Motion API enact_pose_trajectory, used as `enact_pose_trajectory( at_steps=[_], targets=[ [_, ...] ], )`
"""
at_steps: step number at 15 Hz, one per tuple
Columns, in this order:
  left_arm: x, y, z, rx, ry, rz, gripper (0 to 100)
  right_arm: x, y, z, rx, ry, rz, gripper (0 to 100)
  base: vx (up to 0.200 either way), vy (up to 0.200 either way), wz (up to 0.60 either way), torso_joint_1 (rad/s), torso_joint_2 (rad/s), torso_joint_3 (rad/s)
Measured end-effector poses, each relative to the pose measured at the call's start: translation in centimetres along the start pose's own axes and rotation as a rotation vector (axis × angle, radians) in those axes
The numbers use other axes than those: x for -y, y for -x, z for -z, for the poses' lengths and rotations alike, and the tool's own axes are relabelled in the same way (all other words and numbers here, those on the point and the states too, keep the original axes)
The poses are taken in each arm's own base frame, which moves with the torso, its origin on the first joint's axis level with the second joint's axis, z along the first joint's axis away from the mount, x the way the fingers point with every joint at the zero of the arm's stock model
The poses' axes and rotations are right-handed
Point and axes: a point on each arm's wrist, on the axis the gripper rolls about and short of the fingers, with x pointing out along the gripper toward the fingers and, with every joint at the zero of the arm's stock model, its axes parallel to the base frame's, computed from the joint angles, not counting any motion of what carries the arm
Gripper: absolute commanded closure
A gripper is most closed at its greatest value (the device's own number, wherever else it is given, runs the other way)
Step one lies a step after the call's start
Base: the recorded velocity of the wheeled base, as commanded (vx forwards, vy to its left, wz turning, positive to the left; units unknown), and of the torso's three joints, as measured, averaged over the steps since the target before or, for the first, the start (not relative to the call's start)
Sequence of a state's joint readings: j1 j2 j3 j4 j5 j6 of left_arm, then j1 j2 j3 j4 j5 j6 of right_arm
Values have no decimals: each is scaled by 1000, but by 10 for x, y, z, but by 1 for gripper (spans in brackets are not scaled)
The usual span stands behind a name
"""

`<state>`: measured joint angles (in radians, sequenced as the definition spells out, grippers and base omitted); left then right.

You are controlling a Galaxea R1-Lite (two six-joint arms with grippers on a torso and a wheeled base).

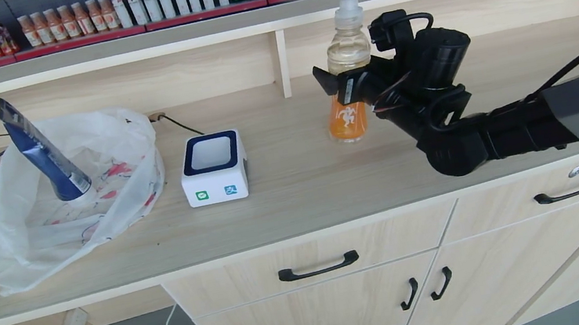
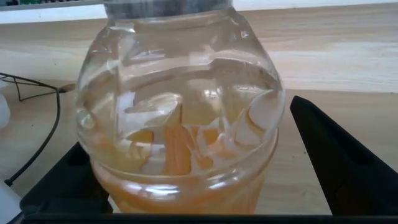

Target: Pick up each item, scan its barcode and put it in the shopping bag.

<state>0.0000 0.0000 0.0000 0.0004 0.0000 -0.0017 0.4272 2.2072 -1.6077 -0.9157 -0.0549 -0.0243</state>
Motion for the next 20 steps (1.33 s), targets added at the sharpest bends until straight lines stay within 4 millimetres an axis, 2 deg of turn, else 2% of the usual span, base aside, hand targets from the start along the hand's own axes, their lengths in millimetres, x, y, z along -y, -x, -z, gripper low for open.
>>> enact_pose_trajectory(
  at_steps=[8,9,15,20],
  targets=[
    [0,0,0,0,0,0,0,7,-8,5,-1,8,14,0,0,0,0,0,0,0],
    [0,0,0,0,0,0,0,8,-9,4,-6,9,15,100,0,0,0,0,0,0],
    [0,0,0,0,0,0,0,8,-11,1,2,10,17,100,0,0,0,0,0,0],
    [0,0,0,0,1,0,0,12,-15,-11,34,10,25,100,0,0,0,0,0,0]
  ],
)
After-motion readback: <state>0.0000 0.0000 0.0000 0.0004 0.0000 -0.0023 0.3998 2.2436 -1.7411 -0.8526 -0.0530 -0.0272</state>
